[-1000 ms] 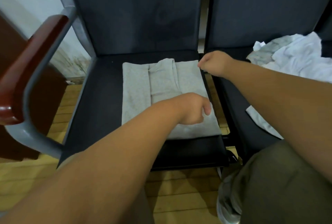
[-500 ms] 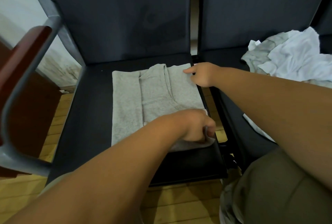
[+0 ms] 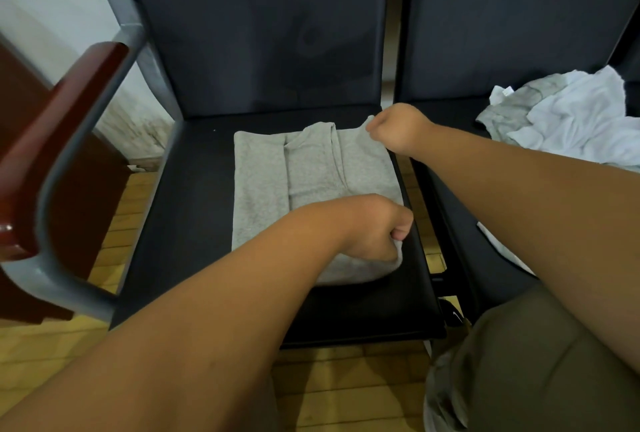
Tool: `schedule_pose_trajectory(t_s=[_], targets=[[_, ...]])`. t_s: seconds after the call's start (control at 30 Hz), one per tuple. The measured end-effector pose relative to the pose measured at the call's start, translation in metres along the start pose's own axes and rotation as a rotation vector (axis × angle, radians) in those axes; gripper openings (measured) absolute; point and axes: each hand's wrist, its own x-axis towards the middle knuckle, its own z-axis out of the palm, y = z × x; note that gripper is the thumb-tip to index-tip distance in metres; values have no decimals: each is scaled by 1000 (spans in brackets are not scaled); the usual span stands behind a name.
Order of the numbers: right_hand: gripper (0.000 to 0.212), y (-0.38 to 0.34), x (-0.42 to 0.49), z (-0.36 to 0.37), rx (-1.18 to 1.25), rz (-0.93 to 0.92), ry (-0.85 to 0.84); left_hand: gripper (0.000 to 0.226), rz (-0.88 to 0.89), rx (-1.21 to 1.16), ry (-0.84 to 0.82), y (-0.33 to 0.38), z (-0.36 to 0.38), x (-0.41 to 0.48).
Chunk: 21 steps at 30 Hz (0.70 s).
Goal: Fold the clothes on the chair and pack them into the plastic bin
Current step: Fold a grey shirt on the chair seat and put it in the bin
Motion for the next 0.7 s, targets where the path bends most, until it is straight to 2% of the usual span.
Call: schedule_pose_trajectory(t_s=[0.13,0.23,0.37,0.5,0.6,0.7], targets=[[25,-18,1,2,231,-2,56,26,-26,6,22,-3,-16,-22],[24,-38,1,8,381,0,64,22,-54,-21,61,-10,-25,-48],[24,-69,-2,21,475,-23,48,24,-106,-40,94,-25,-33,-84],[24,-100,-8,34,553,-62,-15,25,-178,-56,113,-45,-32,-121],[16,-124,-18,45,692,-23,-118,24,-237,-46,89,-59,-28,-144],[23,-139,-21,61,723,-73,-165,21,-311,-44,21,-69,-26,-161]])
